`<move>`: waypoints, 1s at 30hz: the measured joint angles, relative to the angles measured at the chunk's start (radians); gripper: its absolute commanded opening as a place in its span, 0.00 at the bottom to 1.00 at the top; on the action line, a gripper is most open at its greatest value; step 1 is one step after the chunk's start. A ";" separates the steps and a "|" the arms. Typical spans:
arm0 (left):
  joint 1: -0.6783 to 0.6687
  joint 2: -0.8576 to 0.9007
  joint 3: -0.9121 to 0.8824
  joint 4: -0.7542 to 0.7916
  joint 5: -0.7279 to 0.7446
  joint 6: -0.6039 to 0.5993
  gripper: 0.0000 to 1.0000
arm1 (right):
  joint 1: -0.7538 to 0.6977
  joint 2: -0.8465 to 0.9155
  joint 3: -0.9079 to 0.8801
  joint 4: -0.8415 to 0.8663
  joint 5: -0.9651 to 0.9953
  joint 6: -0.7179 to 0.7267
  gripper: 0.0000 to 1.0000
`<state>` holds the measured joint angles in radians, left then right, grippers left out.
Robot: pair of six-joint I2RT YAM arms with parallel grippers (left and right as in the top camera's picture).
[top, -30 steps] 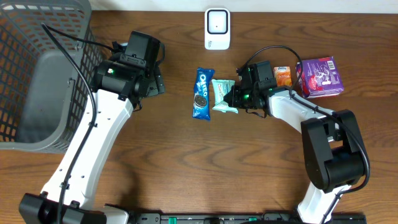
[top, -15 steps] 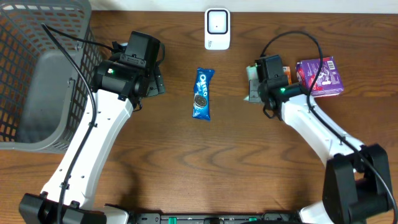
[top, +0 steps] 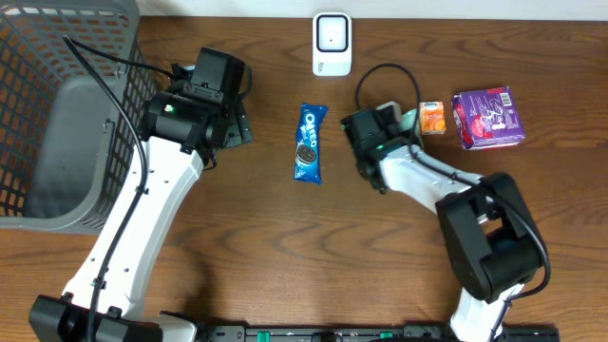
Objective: Scan the item barcode
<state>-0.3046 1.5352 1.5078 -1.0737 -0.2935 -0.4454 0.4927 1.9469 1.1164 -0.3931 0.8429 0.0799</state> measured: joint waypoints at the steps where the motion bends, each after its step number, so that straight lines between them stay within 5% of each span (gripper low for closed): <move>1: 0.000 0.000 0.000 0.000 0.000 0.000 0.98 | 0.019 0.000 0.000 0.009 0.005 -0.003 0.12; 14: 0.000 0.000 0.000 0.000 0.000 0.000 0.98 | 0.216 0.000 0.000 0.057 -0.088 0.043 0.48; 20: 0.000 0.000 0.000 0.000 0.000 0.000 0.98 | 0.195 -0.016 0.000 0.038 -0.095 0.071 0.52; 30: 0.000 0.000 0.000 0.000 0.000 0.000 0.98 | 0.189 -0.160 0.029 0.088 -0.235 0.076 0.42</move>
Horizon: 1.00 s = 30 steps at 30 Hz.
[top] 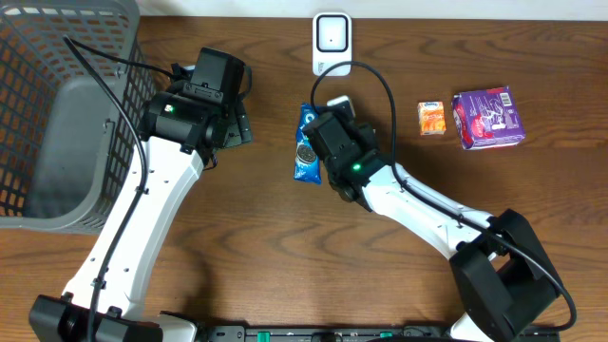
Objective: Scan the item barcode
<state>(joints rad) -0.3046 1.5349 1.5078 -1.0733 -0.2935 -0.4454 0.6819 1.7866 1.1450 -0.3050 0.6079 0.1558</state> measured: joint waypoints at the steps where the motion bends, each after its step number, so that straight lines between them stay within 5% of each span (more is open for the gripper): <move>1: 0.000 0.000 0.000 0.000 0.000 0.000 0.98 | 0.000 0.000 0.003 0.008 -0.024 0.000 0.44; 16: 0.000 0.000 0.000 0.000 0.000 0.000 0.98 | -0.014 0.219 0.002 0.052 0.004 -0.007 0.57; 26: 0.000 0.000 0.000 0.000 0.000 0.000 0.98 | -0.051 0.253 0.021 0.063 0.068 -0.006 0.04; 30: 0.000 0.000 0.000 0.000 0.000 0.000 0.98 | -0.063 0.253 0.042 0.024 0.059 0.008 0.01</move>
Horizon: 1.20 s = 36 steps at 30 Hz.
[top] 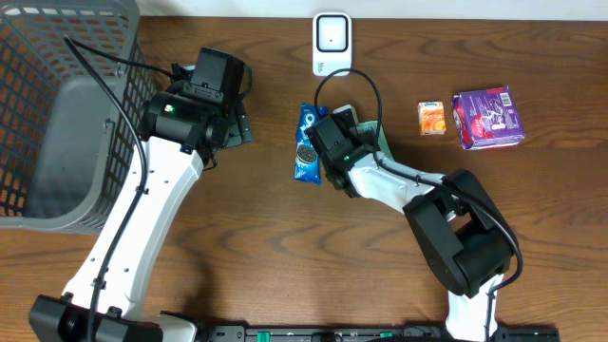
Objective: Scan the item barcode
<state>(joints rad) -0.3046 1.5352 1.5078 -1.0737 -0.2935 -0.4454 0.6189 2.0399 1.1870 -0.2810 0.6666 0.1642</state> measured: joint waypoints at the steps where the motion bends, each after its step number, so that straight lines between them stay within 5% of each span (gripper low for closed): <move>1: 0.000 0.000 0.000 0.000 0.000 0.000 0.98 | -0.002 0.000 0.008 -0.018 -0.005 0.008 0.01; 15: 0.000 0.000 0.000 0.000 0.000 0.000 0.98 | -0.225 -0.102 0.109 -0.180 -0.463 0.066 0.01; 25: 0.000 0.000 0.000 0.000 0.000 0.000 0.98 | -0.268 -0.122 0.113 -0.236 -0.575 0.036 0.01; 29: 0.000 0.000 0.000 0.000 0.000 0.000 0.98 | -0.267 -0.122 0.114 -0.230 -0.568 0.029 0.46; 32: 0.000 0.000 0.000 0.000 0.000 0.000 0.98 | -0.257 -0.122 0.114 -0.231 -0.534 0.021 0.56; 36: 0.000 0.000 0.000 0.000 0.000 0.000 0.98 | -0.235 -0.122 0.111 -0.228 -0.480 0.014 0.57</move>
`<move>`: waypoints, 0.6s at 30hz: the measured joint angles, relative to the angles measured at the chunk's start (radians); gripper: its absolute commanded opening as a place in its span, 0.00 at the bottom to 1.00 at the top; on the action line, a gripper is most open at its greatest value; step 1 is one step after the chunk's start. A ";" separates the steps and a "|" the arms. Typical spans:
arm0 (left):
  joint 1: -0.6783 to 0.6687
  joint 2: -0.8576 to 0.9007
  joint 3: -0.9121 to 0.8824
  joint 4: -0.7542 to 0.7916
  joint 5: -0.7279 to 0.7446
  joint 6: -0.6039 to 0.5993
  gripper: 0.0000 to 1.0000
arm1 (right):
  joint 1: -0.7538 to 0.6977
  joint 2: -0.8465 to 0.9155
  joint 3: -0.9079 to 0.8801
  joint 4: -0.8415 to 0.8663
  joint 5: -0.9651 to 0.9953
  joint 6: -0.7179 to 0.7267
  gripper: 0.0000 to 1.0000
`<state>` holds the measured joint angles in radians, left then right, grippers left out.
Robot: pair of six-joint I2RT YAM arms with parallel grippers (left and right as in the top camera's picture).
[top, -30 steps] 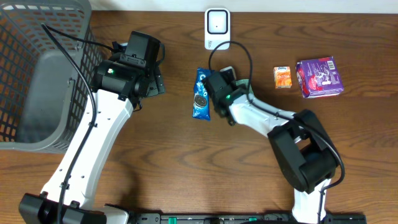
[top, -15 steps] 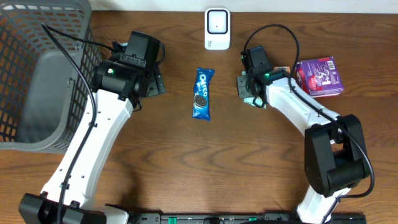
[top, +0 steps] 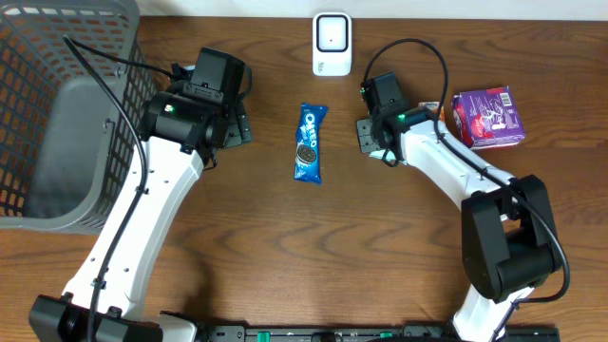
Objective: Scan the item barcode
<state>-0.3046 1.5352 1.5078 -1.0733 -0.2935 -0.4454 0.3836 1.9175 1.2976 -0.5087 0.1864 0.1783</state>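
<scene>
A blue Oreo pack (top: 309, 142) lies flat on the wooden table, below the white scanner (top: 332, 43) at the back edge. My right gripper (top: 369, 139) hovers to the right of the pack, apart from it, with nothing seen in it. Its jaws are too small here to read. A small orange box (top: 432, 107) is partly hidden behind the right arm, and a purple box (top: 486, 117) lies beyond it. My left gripper (top: 239, 125) stays left of the pack, its dark fingers unclear against the wood.
A grey mesh basket (top: 57, 123) fills the far left of the table. The right arm's black cable (top: 418, 47) loops over the table near the scanner.
My right gripper has moved right, from touching distance of the Oreo pack's right edge to a spot well clear of it. The pack lies where it was. The left arm has not moved.
My right gripper was first beside the orange box on the right. Then it was over the upper right of the Oreo pack, then close against the pack's right side. Now it is back toward the right, and the pack has kept its place throughout.
</scene>
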 measured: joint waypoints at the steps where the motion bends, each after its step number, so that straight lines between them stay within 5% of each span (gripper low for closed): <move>1: 0.000 0.000 0.000 0.000 0.000 0.000 0.98 | 0.003 0.000 -0.003 0.005 0.010 0.000 0.57; 10: 0.000 0.000 0.000 0.000 0.000 0.000 0.98 | 0.006 0.002 -0.152 0.209 0.123 0.000 0.57; 18: 0.000 0.000 0.000 0.000 0.000 0.000 0.98 | 0.002 0.024 -0.178 0.277 0.178 -0.003 0.20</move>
<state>-0.3046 1.5352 1.5078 -1.0733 -0.2935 -0.4454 0.3855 1.9419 1.1198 -0.2321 0.3641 0.1749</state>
